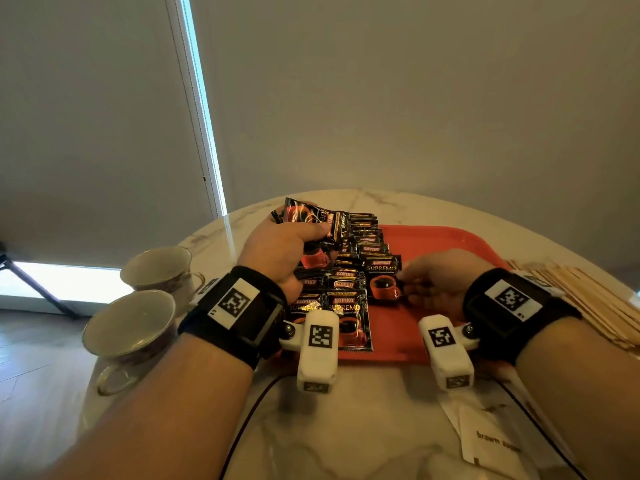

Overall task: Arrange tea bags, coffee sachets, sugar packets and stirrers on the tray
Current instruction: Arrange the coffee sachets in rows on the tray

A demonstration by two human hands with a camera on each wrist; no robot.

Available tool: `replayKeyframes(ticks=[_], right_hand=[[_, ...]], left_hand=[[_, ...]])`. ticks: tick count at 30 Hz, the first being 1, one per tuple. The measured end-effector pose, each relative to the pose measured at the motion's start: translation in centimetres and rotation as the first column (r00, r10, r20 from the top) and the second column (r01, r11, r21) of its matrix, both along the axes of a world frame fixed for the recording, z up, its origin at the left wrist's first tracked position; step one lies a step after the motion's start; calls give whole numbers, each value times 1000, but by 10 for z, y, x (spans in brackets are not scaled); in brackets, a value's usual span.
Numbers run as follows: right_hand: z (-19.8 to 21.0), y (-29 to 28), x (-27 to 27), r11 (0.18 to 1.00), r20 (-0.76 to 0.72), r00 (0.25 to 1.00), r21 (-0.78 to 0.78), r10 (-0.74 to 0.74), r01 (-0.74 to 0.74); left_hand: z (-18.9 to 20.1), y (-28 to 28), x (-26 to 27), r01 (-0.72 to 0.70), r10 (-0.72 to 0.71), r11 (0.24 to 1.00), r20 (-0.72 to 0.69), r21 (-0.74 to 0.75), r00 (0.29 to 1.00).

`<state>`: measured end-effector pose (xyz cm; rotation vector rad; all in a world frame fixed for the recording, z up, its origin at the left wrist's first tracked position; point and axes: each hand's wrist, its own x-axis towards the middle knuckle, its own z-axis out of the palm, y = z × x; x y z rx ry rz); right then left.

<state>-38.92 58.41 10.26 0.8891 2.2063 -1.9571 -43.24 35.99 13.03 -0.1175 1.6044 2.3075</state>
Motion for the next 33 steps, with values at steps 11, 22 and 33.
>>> replayKeyframes(ticks=[11, 22, 33], right_hand=[[7, -2, 0, 994, 53, 996, 72, 76, -80], [5, -1, 0, 999, 15, 999, 9, 44, -44], [2, 1, -6, 1000, -36, 999, -8, 15, -15]], left_hand=[[1, -3, -3, 23, -23, 1000, 19, -5, 1000], [-1, -5, -5, 28, -28, 1000, 29, 4, 999], [-3, -2, -6, 22, -22, 1000, 24, 2, 999]])
